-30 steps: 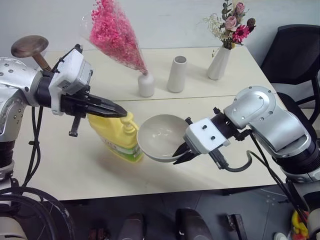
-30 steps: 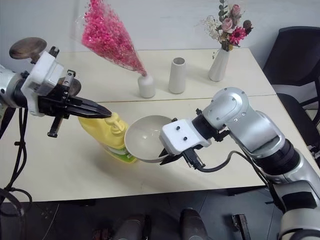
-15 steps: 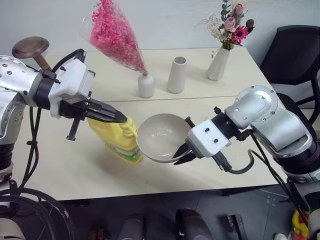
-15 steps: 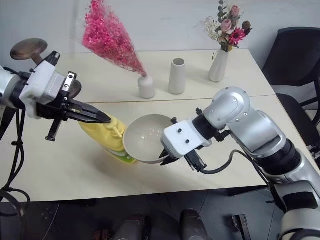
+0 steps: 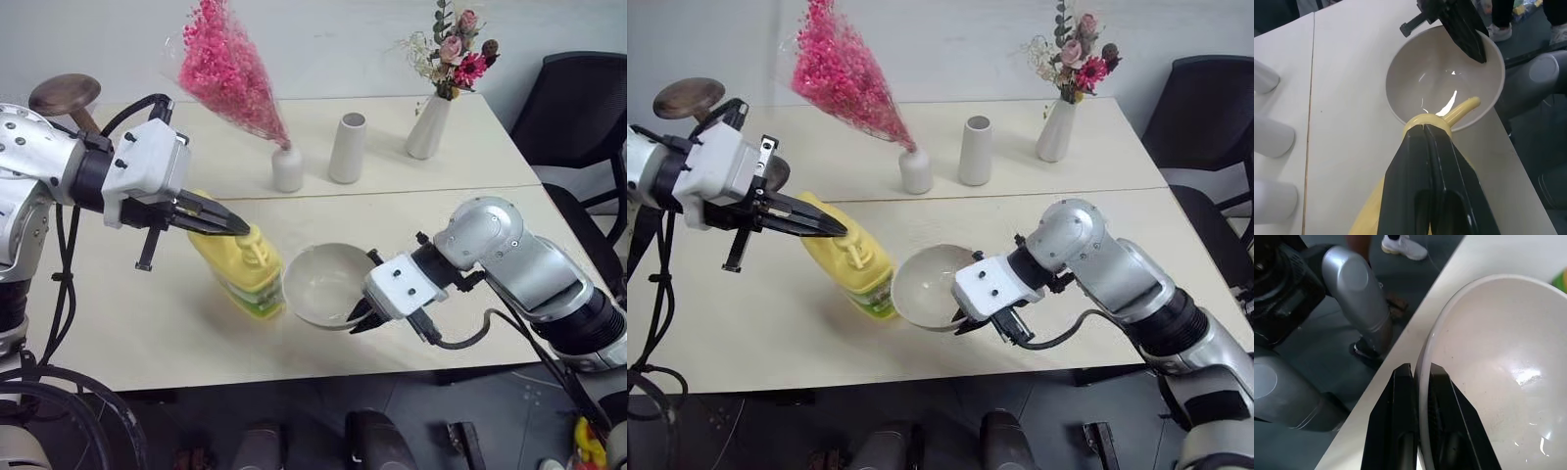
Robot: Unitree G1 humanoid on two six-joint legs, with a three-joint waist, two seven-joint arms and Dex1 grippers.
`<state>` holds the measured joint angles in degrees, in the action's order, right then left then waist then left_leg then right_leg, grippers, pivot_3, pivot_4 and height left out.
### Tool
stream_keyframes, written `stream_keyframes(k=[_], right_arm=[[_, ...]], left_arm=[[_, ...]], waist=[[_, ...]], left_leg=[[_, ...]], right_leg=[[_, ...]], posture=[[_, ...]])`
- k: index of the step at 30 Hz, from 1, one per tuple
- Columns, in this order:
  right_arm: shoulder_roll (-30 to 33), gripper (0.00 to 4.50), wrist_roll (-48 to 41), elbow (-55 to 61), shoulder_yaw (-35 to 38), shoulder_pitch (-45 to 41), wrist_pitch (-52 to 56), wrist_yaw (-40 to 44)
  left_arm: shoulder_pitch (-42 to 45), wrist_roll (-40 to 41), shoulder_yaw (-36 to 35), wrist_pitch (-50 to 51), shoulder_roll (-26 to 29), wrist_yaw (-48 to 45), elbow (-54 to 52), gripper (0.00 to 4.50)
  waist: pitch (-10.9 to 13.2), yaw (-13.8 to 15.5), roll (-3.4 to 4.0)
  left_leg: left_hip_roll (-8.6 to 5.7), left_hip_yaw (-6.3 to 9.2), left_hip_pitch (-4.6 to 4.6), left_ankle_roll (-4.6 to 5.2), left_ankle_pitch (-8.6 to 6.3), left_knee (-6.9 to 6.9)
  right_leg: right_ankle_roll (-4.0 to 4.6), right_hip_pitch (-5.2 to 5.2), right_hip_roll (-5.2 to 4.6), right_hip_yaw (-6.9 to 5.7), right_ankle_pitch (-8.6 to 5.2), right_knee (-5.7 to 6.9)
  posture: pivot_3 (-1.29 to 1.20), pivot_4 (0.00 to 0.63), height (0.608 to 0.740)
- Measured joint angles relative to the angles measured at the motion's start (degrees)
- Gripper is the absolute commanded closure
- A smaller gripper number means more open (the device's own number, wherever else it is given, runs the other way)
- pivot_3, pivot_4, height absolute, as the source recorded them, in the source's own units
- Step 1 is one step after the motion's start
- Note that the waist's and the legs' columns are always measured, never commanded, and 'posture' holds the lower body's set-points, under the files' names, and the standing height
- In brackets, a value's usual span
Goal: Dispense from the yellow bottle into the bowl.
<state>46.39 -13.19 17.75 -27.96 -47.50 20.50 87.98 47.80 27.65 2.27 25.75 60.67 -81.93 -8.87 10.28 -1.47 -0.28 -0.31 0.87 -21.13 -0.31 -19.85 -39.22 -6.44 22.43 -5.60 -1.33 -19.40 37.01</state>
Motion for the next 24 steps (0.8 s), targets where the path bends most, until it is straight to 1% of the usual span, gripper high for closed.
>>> stream_keyframes(k=[4,7,12,16,24], right_arm=[[0.3,4.5,0.7,-0.1,0.5,2.6,2.3,-1.7],[0.4,4.5,0.7,-0.1,1.5,4.0,1.8,-2.0],[0.3,4.5,-1.6,-1.5,3.1,5.2,-7.2,1.0],[0.7,4.5,-4.3,-3.7,2.7,5.0,-11.6,1.4],[3.3,4.5,-9.8,-10.2,-3.1,1.5,-22.9,1.5]], left_arm=[[-0.1,0.0,-0.2,0.7,-0.4,0.6,0.3,4.46],[-0.2,0.0,-0.4,0.8,-0.6,0.6,0.7,4.46],[0.5,0.0,-0.1,0.7,-1.6,0.5,1.8,4.46],[1.4,-0.2,0.6,0.0,-2.4,0.3,3.0,4.46],[2.4,-1.1,1.2,-1.7,-3.3,-0.2,5.1,4.46]], waist=[[0.0,0.0,0.0],[0.0,0.0,0.0],[0.0,0.0,0.0],[0.0,0.1,0.0],[0.0,0.0,0.0]], left_leg=[[0.0,0.0,0.0,0.0,0.0,0.0],[0.0,-0.01,0.0,0.0,0.0,0.0],[-0.01,-0.01,0.02,0.01,0.01,-0.01],[-0.01,0.01,0.02,0.01,0.01,-0.01],[0.01,0.0,0.03,-0.01,0.03,-0.01]], right_leg=[[0.0,-0.01,-0.02,0.0,0.0,-0.01],[0.0,0.0,-0.01,0.0,0.0,-0.01],[0.0,-0.04,0.02,-0.01,0.0,-0.01],[0.0,-0.03,0.0,-0.02,0.0,-0.02],[0.0,-0.02,-0.01,-0.03,0.0,-0.03]], posture=[[0.0,0.15,0.74],[0.0,0.15,0.74],[0.0,0.15,0.74],[0.0,0.15,0.74],[0.0,0.15,0.74]])
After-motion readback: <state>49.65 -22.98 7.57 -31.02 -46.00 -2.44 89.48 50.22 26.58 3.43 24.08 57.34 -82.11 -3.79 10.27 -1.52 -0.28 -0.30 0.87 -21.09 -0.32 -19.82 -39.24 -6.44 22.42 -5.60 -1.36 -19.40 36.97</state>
